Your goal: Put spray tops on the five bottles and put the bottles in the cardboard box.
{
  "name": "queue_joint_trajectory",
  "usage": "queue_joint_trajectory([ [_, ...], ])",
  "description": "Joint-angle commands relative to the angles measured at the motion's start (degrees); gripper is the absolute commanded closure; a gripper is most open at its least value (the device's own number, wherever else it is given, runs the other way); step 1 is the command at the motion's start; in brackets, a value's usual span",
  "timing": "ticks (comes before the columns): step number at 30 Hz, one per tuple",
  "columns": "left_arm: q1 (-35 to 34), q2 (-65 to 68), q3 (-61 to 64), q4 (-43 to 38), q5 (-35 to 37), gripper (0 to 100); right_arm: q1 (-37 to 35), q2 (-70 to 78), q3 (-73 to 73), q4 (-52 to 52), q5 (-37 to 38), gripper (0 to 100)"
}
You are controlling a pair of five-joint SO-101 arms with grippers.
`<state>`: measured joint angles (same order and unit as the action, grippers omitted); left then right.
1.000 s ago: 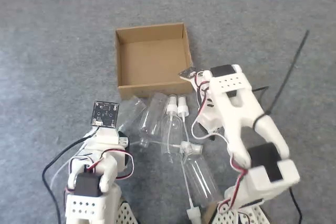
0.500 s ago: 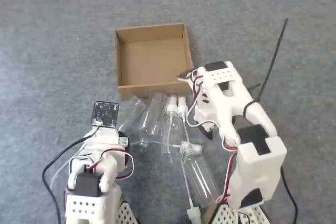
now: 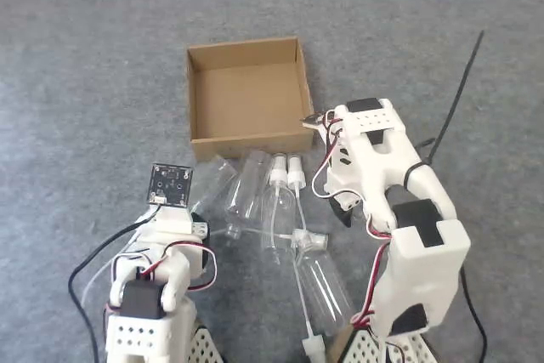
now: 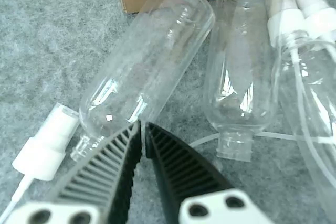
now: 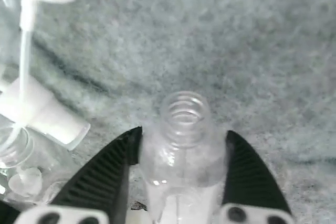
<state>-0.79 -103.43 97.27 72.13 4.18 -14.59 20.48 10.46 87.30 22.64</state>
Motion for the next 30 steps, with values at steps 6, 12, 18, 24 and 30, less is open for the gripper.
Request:
queue_joint_trajectory([
  [6, -0.2, -0.9, -0.7, 0.2, -0.4, 99, 0.2, -6.5, -2.8, 2.0, 0.4, 93.2],
  [12, -0.2, -0.9, -0.7, 0.2, -0.4, 99, -1.0, -14.3, -2.7, 6.2, 0.0, 93.2],
  [18, -0.2, -0.9, -0.7, 0.2, -0.4, 99, -1.6, -22.4, -2.7, 9.7, -1.1, 93.3],
  [24, -0.2, -0.9, -0.7, 0.2, -0.4, 99, -1.7, -31.6, 0.2, 9.4, -4.6, 93.3],
  [30, -0.2, -0.9, -0.7, 0.2, -0.4, 99, -1.7, -42.2, 3.7, 9.2, -4.6, 93.3],
])
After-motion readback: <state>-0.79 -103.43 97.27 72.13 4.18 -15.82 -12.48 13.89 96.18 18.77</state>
